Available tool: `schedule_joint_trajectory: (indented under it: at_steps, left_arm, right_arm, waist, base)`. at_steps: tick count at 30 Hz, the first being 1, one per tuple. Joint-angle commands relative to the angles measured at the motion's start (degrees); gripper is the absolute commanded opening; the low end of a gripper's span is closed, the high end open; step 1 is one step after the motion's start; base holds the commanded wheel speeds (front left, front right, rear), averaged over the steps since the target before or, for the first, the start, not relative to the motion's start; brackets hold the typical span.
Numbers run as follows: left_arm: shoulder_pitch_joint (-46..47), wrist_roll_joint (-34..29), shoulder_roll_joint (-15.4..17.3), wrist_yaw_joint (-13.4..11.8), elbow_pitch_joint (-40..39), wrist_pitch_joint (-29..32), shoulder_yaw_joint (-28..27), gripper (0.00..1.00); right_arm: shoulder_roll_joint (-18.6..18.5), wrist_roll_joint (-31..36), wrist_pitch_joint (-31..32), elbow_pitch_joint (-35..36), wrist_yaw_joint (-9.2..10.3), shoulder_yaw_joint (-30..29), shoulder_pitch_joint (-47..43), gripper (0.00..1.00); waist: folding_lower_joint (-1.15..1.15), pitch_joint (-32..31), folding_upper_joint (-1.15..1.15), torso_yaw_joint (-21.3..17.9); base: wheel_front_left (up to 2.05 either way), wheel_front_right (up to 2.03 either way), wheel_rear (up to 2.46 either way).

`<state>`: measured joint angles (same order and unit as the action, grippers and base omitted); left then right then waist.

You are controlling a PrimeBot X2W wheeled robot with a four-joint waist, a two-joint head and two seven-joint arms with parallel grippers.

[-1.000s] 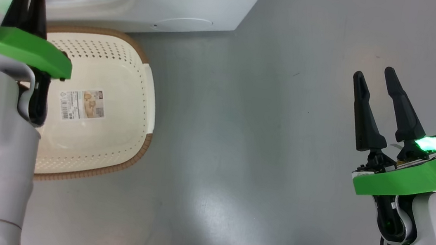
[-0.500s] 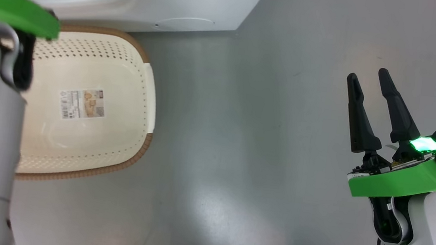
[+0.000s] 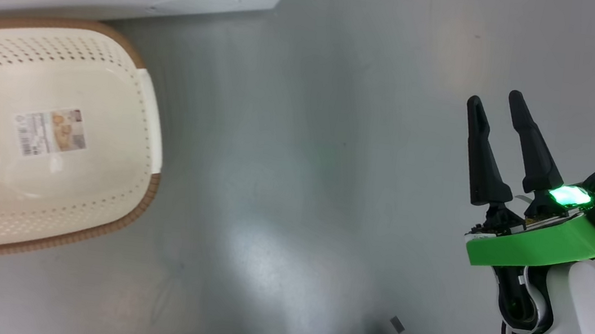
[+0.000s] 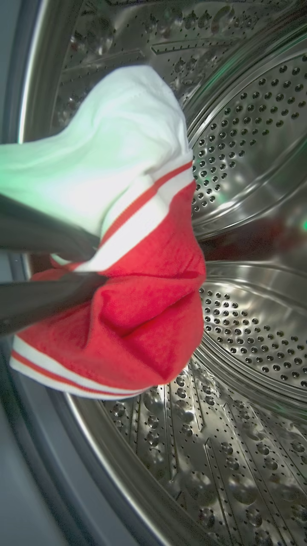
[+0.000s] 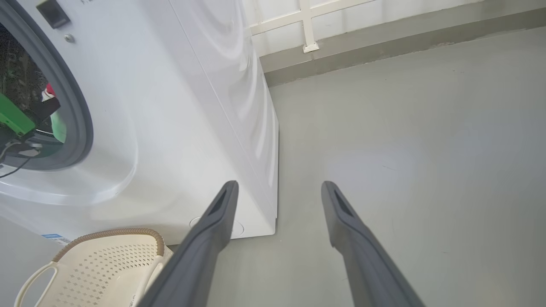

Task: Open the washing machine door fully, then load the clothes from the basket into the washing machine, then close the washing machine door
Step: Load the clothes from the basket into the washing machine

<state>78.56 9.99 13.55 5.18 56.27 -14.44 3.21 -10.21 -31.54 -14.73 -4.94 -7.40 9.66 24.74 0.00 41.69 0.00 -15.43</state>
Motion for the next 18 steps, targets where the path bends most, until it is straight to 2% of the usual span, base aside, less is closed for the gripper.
schedule_joint_trajectory:
  at_steps: [1, 4, 5, 6, 7, 8, 11, 18]
  left_arm:
    - [2.08, -0.64, 2.62, -0.92, -0.49, -0.08, 0.01, 0.0]
    - [4.42, -0.97, 2.16, -2.09, 0.42, -0.14, 0.46, 0.0]
    - [4.92, -1.09, 1.95, -2.61, 0.67, -0.13, 0.61, 0.14]
    - [5.23, -1.04, 1.63, -3.18, 1.18, 0.25, 0.63, 0.33]
    - [5.37, -0.97, 1.28, -3.82, 1.79, 0.82, 0.63, 0.8]
    - [5.43, -1.03, 1.02, -4.44, 2.3, 1.23, 0.74, 1.0]
    - [4.96, -1.11, 0.08, -5.37, 3.25, 1.54, 1.25, 1.0]
    - [1.07, -0.55, -2.13, -5.58, 2.28, 0.47, 2.1, 1.0]
  right_arm:
    - [0.3, -0.48, -0.27, 1.36, -0.09, 0.61, -0.75, 1.0]
    - [0.57, -0.44, -0.27, 1.31, -0.09, 0.49, -0.85, 1.0]
    - [0.6, -0.45, -0.27, 1.28, -0.09, 0.46, -0.86, 1.0]
    - [0.62, -0.44, -0.27, 1.25, -0.09, 0.44, -0.86, 1.0]
    - [0.64, -0.44, -0.27, 1.19, -0.09, 0.42, -0.87, 1.0]
    - [0.65, -0.44, -0.27, 1.12, -0.09, 0.41, -0.86, 1.0]
    - [0.57, -0.39, -0.27, 1.01, -0.09, 0.27, -0.81, 1.0]
    - [0.05, -0.1, -0.27, 0.88, -0.09, 0.02, -1.03, 1.0]
  waist:
    - [0.0, 1.79, 0.0, -1.7]
    - [0.0, 1.98, 0.0, -1.87]
    - [0.0, 2.04, 0.0, -1.89]
    - [0.0, 2.05, 0.0, -1.88]
    - [0.0, 2.01, 0.0, -1.86]
    - [0.0, 1.98, 0.0, -1.83]
    - [0.0, 1.8, 0.0, -1.57]
    - [0.0, 0.36, 0.0, -0.15]
  base:
    - [0.0, 0.0, 0.0]
    - [0.0, 0.0, 0.0]
    - [0.0, 0.0, 0.0]
    - [0.0, 0.0, 0.0]
    - [0.0, 0.0, 0.0]
    - [0.0, 0.0, 0.0]
    - [0.0, 0.0, 0.0]
    - [0.0, 0.0, 0.0]
